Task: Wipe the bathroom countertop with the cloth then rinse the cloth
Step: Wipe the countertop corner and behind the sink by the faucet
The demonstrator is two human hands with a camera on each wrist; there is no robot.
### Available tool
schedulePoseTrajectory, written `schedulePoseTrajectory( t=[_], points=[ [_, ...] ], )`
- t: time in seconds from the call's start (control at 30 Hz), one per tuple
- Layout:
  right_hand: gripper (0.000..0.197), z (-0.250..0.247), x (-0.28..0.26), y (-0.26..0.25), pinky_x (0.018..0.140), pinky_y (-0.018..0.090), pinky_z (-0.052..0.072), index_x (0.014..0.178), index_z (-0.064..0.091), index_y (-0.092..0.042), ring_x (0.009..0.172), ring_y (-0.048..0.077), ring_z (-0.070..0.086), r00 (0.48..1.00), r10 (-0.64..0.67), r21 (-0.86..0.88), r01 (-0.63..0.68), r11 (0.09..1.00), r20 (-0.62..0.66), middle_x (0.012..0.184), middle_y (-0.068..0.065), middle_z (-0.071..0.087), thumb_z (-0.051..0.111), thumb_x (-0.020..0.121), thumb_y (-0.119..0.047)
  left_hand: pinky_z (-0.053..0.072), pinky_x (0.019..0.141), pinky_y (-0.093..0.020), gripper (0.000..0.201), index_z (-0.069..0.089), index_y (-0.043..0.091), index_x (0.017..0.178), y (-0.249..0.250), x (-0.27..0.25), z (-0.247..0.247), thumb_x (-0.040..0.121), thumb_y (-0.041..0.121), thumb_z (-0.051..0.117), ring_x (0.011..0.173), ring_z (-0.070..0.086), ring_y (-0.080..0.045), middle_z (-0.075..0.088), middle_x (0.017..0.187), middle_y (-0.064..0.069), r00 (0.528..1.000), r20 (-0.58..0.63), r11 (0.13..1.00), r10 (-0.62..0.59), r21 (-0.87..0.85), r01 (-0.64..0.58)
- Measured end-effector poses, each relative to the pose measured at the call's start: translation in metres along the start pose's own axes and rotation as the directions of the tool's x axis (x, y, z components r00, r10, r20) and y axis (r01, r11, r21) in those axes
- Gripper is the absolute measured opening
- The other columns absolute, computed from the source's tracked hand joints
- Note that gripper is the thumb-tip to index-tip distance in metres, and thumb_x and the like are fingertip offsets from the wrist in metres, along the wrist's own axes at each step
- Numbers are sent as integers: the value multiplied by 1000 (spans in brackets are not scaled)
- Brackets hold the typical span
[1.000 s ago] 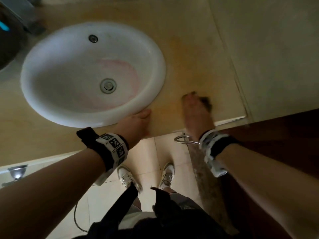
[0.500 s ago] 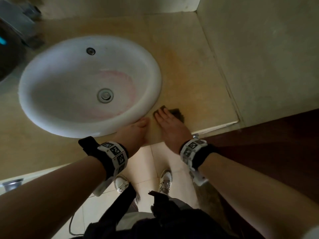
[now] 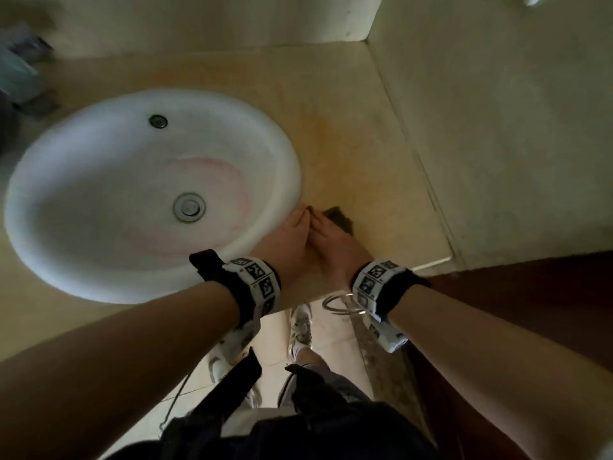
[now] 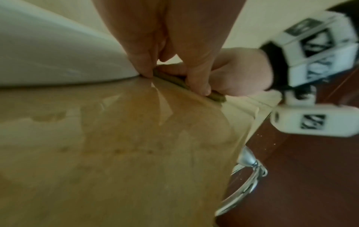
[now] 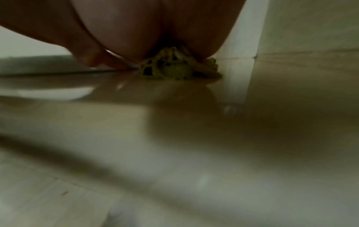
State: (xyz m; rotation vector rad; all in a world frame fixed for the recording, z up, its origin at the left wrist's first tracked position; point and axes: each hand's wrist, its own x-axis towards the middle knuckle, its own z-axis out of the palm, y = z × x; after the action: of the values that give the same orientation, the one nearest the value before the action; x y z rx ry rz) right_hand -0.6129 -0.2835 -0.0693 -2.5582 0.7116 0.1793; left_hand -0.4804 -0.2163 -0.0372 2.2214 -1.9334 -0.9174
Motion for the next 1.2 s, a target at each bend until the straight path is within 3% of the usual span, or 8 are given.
schedulePoseTrajectory(
  t=[0.07,0.13,0.27,0.47,0.6,0.73,0.93,1.2],
  points=[
    [65,-15,20,31,119,28,2,149,16,-4,147,25,4,1000,8,-108,-6,994,20,158,15,9,46,92,-5,9,116,-28,89,-4,5,150,4,10,1,89,25,57,146,8,-20,-10,159,-6,1000,16,1000,-24,-19,24],
    [67,-38,40,71,117,27,-1,151,7,-4,148,25,0,972,226,-147,-234,961,-67,160,13,1,37,91,5,14,115,-30,100,-6,7,151,5,13,3,84,27,66,146,10,-21,-13,159,-3,997,67,999,-40,-19,42],
    [62,-75,62,121,119,30,1,151,0,-3,148,24,-5,854,511,-78,-518,852,-96,160,11,-4,29,97,-2,19,115,-31,107,-4,10,152,-1,17,7,80,33,72,145,17,-22,-13,159,1,994,101,999,-45,-12,47],
    [61,-50,74,37,118,32,1,150,7,-2,148,26,-2,987,110,-120,-96,988,119,160,13,2,33,96,-8,19,115,-32,100,2,12,152,2,18,3,81,29,70,144,18,-21,-10,160,-1,993,106,999,-46,27,43],
    [66,-58,47,40,119,29,3,152,11,-11,148,18,0,983,52,-16,-50,999,174,161,3,2,43,94,-12,31,110,-33,86,4,16,153,3,7,-10,88,26,61,137,34,-22,-3,160,5,984,165,997,-72,-6,74],
    [62,-67,28,55,106,38,37,142,37,-16,128,26,41,974,225,-123,-228,966,-40,142,8,42,57,88,-39,34,109,-33,76,12,21,152,1,-6,-24,92,26,57,134,37,-22,8,159,9,988,137,997,-70,-2,71],
    [30,-72,54,10,89,34,45,123,51,-15,108,26,56,905,426,87,-424,901,1,124,8,56,48,94,-23,33,111,-33,73,15,31,151,-23,-22,-49,91,28,57,138,33,-17,21,156,9,994,-82,993,-78,-94,70],
    [20,-99,131,-135,80,26,48,105,64,-18,87,14,60,996,29,317,0,949,-89,101,0,67,60,85,-18,29,114,-41,108,1,32,151,-119,-60,-117,74,42,76,144,18,-24,3,160,-3,910,-315,918,-270,-368,145]
  ],
)
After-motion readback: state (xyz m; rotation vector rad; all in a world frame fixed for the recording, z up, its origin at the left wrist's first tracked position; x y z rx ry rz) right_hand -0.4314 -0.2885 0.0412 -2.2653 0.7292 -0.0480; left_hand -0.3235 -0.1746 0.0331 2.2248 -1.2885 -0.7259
